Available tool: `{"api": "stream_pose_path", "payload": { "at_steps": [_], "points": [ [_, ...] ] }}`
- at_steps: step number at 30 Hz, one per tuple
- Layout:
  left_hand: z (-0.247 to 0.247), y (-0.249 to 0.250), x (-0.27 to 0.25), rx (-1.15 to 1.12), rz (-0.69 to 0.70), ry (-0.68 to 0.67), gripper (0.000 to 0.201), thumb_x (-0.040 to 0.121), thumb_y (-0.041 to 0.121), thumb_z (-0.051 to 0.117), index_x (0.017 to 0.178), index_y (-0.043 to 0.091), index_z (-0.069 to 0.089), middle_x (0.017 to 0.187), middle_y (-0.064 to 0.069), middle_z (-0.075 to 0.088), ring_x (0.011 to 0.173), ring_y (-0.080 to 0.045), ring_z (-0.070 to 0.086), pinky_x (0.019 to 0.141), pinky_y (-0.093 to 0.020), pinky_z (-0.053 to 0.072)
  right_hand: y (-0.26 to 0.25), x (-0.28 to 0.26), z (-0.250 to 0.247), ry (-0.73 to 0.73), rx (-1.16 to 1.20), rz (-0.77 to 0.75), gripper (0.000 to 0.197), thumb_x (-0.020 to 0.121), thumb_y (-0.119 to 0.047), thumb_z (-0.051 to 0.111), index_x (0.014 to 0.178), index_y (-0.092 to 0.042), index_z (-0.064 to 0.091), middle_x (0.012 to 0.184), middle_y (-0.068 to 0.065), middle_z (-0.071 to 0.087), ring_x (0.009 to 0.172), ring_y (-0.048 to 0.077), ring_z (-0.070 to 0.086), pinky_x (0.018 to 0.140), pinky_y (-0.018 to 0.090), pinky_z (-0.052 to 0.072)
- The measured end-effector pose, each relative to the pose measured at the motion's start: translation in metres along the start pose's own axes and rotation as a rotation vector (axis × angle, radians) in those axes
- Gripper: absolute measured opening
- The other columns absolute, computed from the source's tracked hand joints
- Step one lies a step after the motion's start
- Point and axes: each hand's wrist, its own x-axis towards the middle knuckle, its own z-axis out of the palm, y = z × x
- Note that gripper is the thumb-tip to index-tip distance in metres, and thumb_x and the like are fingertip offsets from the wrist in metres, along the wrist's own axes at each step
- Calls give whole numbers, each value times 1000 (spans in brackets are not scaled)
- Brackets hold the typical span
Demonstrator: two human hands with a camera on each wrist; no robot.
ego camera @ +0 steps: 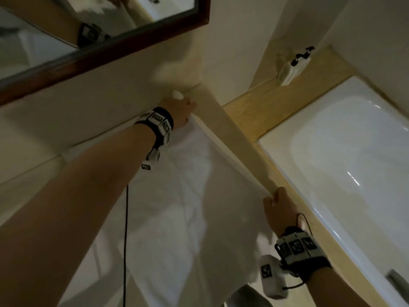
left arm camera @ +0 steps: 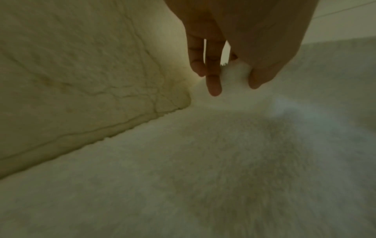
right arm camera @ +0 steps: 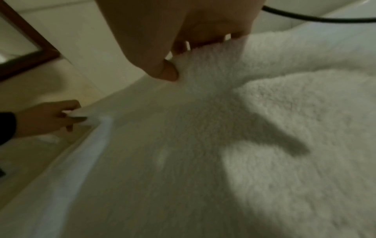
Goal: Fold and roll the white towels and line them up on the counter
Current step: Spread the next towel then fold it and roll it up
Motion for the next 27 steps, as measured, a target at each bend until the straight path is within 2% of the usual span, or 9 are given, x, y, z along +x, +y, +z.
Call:
{"api": "stream_pose_path", "payload": {
  "at_steps": [4,7,9,11,14,17,21,24,27],
  "points": [
    [3,-5,-39,-34,-85,-22,47,95,17,43,141,16,33,145,-17,29,115,-37,49,87,-43,46,2,-8,-4,-117,75,-43,29,86,-21,57,69,-23,32,71,1,46,64,22,43,57,28,33],
    [8,2,-67,-79,-203,1,41,96,15,42,136,11,38,145,-23,27,114,-39,49,89,-44,45,1,-7,-9,-238,128,-23,19,87,-21,59,89,-10,44,83,8,49,62,17,39,53,26,28],
    [10,15,-86,-159,-312,-67,40,99,19,36,138,11,35,143,-24,32,116,-40,49,94,-44,43,1,-4,-8,-261,177,15,26,87,-22,61,101,-6,48,95,15,53,72,23,44,65,30,39],
    [9,33,-102,-242,-403,-123,44,101,24,30,142,11,30,139,-23,41,119,-39,49,95,-43,42,6,-5,-7,-290,208,49,35,85,-30,62,109,-8,49,112,17,57,85,28,49,79,37,44],
    [5,50,-117,-350,-555,-51,39,99,21,35,135,7,37,128,-23,51,111,-38,54,85,-42,45,11,-8,-9,-374,198,99,52,85,-42,59,126,-9,50,122,15,56,106,36,55,89,39,45],
    [7,57,-126,-498,-678,64,32,97,18,38,125,5,45,123,-20,54,110,-35,54,80,-37,43,19,-13,-12,-438,283,110,58,81,-41,67,124,-4,56,125,19,58,109,38,56,98,48,45],
    [2,51,-124,-711,-834,251,27,96,24,41,115,10,53,126,-16,56,116,-30,53,93,-34,43,25,-37,-26,-648,325,42,52,72,-38,77,112,-7,64,111,11,66,101,33,63,93,43,51],
    [0,29,-122,-1004,-981,371,39,91,34,51,121,10,54,120,-8,60,109,-26,58,91,-32,48,12,-71,-31,-864,381,-57,26,78,-25,75,95,-10,64,96,5,68,83,20,66,71,30,56],
    [4,3,-129,-1238,-1040,418,31,82,27,64,110,19,56,106,-4,59,97,-24,61,88,-35,55,-17,-101,-23,-1080,556,-94,8,85,-15,67,85,-13,59,83,4,65,66,15,62,61,24,53]
  ]
}}
